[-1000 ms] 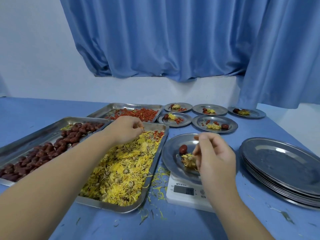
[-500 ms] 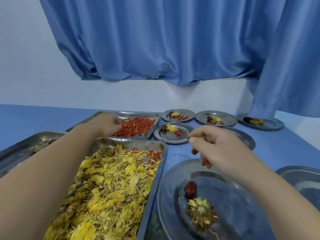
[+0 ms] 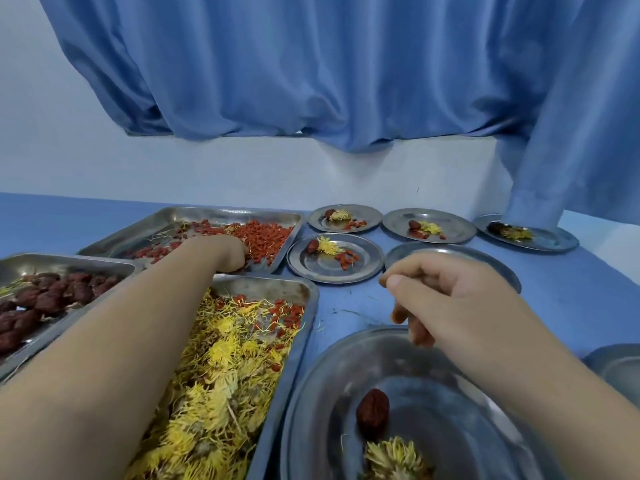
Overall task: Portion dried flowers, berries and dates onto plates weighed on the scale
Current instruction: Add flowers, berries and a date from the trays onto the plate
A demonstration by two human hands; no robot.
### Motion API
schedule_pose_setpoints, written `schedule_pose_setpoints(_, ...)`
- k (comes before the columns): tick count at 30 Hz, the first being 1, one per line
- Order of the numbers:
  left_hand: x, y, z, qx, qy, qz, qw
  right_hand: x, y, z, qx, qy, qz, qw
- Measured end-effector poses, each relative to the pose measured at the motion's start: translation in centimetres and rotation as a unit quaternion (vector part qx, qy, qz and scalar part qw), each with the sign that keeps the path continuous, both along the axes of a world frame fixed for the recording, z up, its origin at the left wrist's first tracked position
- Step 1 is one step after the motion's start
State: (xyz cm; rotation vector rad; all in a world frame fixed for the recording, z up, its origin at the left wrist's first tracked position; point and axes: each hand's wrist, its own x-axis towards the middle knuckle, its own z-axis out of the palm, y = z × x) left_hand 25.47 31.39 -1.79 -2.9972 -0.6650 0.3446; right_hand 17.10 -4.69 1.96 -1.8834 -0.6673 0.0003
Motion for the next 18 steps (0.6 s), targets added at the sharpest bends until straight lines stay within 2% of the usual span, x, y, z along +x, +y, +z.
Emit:
schedule_pose_setpoints(2,0.1,-0.3,-0.1,0.026,0.005,-0.007,1.0,0.2,-0.1,0.0,0.0,0.002,-0.005,1.0)
schedule_pose_setpoints(8,0.3,-1.1,0.2,0.024,-0.061,0.001,0.998,0.6,-0.5,0.3,-0.011,0.008,-0.018,1.0)
schedule_pose_setpoints(18,-0.4,-0.1,1.5,-0.073,-0.16,-0.022,0.984,0.3,-0.8,1.1,-0.01,0.007,-0.026,1.0)
